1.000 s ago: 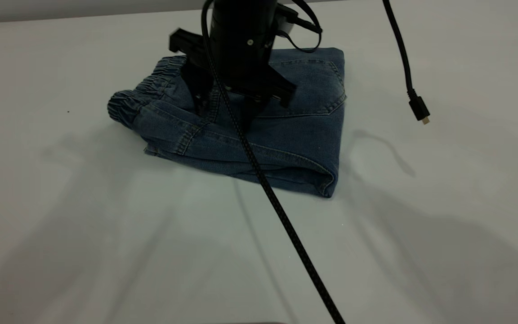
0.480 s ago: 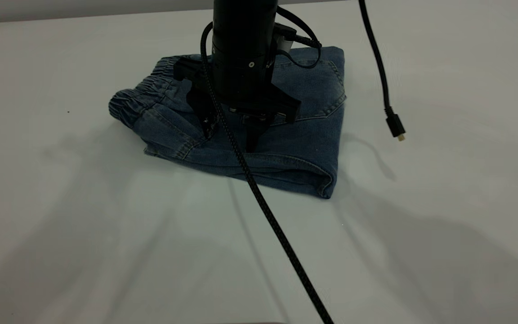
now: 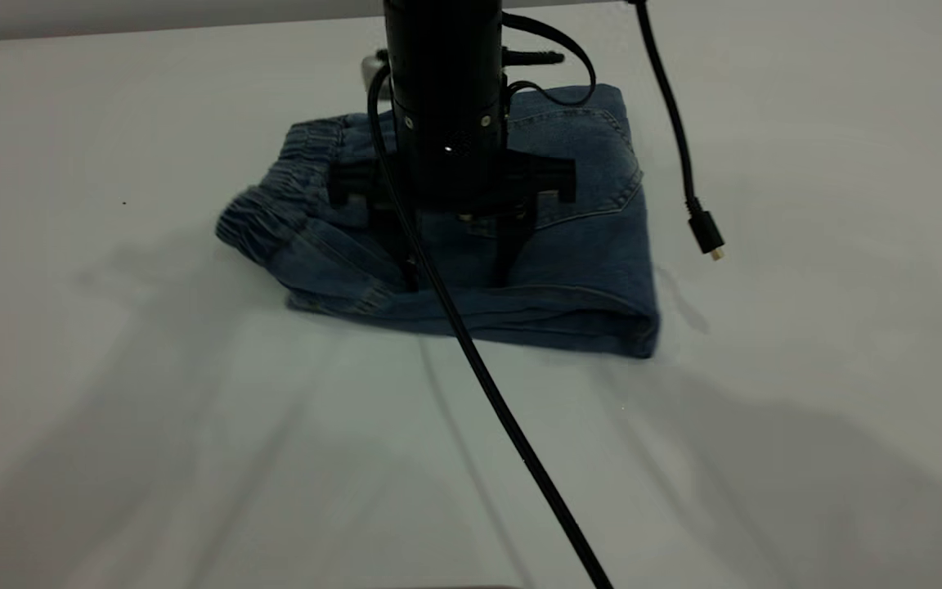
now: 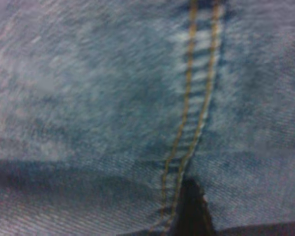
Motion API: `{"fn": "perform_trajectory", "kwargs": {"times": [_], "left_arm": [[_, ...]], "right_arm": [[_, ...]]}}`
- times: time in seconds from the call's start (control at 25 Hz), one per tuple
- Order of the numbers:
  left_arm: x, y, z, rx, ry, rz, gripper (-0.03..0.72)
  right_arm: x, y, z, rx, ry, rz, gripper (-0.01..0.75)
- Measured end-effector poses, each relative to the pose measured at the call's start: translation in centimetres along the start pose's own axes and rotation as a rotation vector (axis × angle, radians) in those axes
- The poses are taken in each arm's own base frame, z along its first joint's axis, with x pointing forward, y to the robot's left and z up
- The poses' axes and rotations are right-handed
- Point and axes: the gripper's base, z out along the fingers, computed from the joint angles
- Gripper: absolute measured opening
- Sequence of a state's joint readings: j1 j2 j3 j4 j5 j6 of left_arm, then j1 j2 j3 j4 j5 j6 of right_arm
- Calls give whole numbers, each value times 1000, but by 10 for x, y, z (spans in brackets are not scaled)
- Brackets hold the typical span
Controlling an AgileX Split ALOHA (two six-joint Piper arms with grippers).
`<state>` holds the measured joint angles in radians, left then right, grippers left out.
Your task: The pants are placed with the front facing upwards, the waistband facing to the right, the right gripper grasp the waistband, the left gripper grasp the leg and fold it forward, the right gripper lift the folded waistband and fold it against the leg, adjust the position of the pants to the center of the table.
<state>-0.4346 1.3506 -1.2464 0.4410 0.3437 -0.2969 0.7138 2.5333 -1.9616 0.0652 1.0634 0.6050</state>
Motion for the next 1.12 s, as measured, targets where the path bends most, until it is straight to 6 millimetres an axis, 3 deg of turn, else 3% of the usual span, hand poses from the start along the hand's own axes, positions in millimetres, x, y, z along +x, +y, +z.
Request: {"fn": "perform_trajectory", "kwargs": {"times": [0.2,0.36,0.56,0.68,0.88,1.12], "left_arm": [[0,0,0,0,0,0,286],[0,0,0,-2,-1,13,286],[-5,2,-7,-13,-37,64,286],[-17,7,-29,-21,-108,65,286],[-32,17,-77,-52,-192,39,286],[-27,31,-142,-95,-137,-68,286]], "right_arm": [[11,1,0,142,21,-264,421],[17,8,-2,191,20,-354,421],[13,22,-25,163,-29,-452,421],[14,29,-69,112,-110,-494,421],[28,26,-183,13,-307,-560,421],[85,-9,-334,-137,-589,-612,421]]}}
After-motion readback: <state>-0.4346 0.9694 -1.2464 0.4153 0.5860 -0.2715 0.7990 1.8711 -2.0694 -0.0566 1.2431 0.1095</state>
